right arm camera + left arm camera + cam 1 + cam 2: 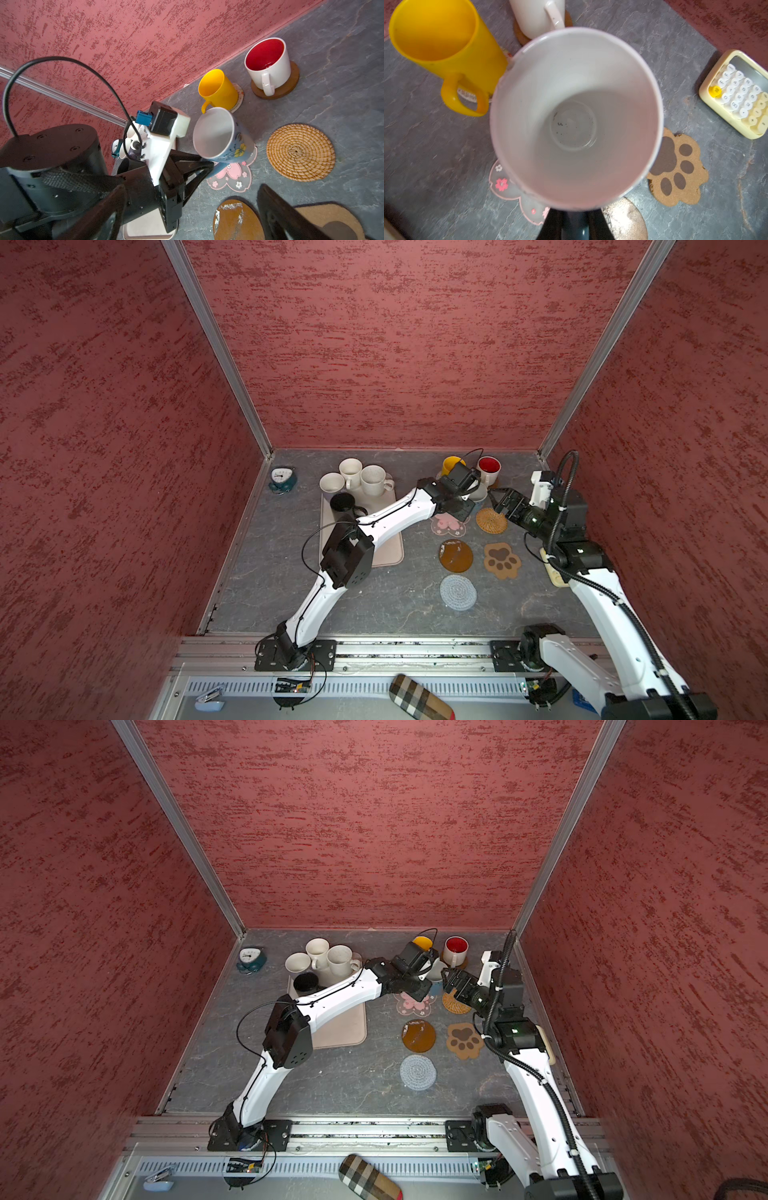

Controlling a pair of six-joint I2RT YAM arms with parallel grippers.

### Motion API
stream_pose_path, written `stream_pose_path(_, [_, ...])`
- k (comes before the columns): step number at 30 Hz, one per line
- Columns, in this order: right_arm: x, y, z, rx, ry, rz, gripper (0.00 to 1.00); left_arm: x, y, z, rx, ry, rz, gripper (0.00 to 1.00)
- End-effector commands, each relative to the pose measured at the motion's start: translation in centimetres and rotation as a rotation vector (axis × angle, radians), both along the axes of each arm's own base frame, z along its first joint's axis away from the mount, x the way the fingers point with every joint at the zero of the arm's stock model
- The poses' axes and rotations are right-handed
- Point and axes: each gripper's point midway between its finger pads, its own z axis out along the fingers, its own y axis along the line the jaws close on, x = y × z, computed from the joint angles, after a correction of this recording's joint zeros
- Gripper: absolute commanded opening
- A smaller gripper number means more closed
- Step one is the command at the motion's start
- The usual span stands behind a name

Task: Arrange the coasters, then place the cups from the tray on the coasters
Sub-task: 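Lift the blue-handled mug with the left gripper and carry it toward the coasters, then lower the blue-handled mug onto the round woven coaster with the left gripper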

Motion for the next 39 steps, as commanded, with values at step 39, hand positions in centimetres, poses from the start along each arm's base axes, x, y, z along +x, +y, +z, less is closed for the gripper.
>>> stream_pose_path(39, [-2.3,0.8,5.4,0.068,-0.219,0.051,0.98,0.5,-8.4,-1.8,-0.134,-0.087,-0.140,0.00])
